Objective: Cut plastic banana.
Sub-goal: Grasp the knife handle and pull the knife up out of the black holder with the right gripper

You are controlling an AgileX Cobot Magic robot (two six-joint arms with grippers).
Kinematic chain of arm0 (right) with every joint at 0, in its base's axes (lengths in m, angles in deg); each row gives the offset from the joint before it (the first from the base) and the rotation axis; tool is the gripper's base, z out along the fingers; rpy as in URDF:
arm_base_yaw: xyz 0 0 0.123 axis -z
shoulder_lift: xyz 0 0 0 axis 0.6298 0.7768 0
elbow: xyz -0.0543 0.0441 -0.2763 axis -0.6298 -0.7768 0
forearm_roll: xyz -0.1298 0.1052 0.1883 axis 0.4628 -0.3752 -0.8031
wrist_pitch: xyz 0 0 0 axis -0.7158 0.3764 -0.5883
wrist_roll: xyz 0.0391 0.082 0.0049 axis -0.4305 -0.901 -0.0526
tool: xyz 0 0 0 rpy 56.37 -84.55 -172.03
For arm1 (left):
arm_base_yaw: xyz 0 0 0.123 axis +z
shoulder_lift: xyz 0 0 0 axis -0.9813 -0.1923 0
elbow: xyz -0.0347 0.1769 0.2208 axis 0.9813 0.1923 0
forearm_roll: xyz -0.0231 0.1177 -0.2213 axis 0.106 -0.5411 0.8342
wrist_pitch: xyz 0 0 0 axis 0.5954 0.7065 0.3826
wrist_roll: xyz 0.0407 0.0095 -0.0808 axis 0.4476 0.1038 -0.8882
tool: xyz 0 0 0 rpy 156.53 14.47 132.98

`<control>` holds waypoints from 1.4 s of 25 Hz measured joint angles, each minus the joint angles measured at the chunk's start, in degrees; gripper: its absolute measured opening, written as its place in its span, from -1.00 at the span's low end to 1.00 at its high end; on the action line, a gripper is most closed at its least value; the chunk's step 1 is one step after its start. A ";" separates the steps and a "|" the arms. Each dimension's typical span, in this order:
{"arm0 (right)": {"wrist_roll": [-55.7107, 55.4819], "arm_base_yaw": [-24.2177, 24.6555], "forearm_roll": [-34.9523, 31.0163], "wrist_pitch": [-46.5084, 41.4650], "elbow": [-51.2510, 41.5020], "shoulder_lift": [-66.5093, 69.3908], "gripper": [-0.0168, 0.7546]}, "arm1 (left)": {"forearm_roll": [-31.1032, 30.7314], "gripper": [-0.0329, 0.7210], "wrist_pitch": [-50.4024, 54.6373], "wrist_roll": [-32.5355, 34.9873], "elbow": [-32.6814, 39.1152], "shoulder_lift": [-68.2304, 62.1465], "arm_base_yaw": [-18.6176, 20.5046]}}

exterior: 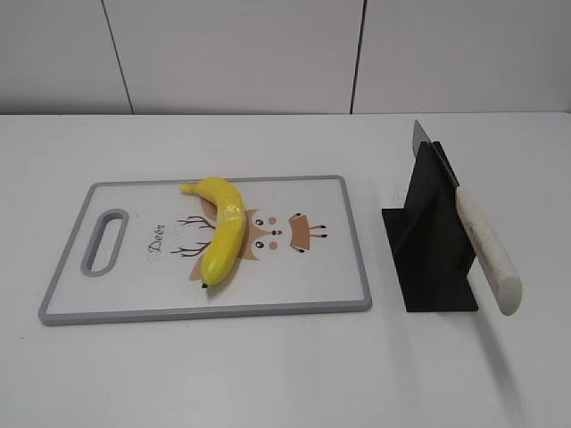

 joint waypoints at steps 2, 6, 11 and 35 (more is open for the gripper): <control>0.00 0.00 0.04 1.09 0.00 0.00 0.33 | 0.00 0.38 0.00 0.00 0.00 0.00 0.00; 0.45 0.00 -0.07 1.80 0.00 0.00 0.33 | 0.36 0.38 0.00 0.00 0.00 0.00 0.00; 2.90 0.00 -2.03 -0.99 1.21 5.84 0.46 | 0.68 0.38 -0.04 0.00 0.00 0.00 0.00; 0.50 -13.78 -8.94 -8.73 24.67 58.80 0.54 | 1.31 0.73 -0.04 1.02 0.00 0.00 0.00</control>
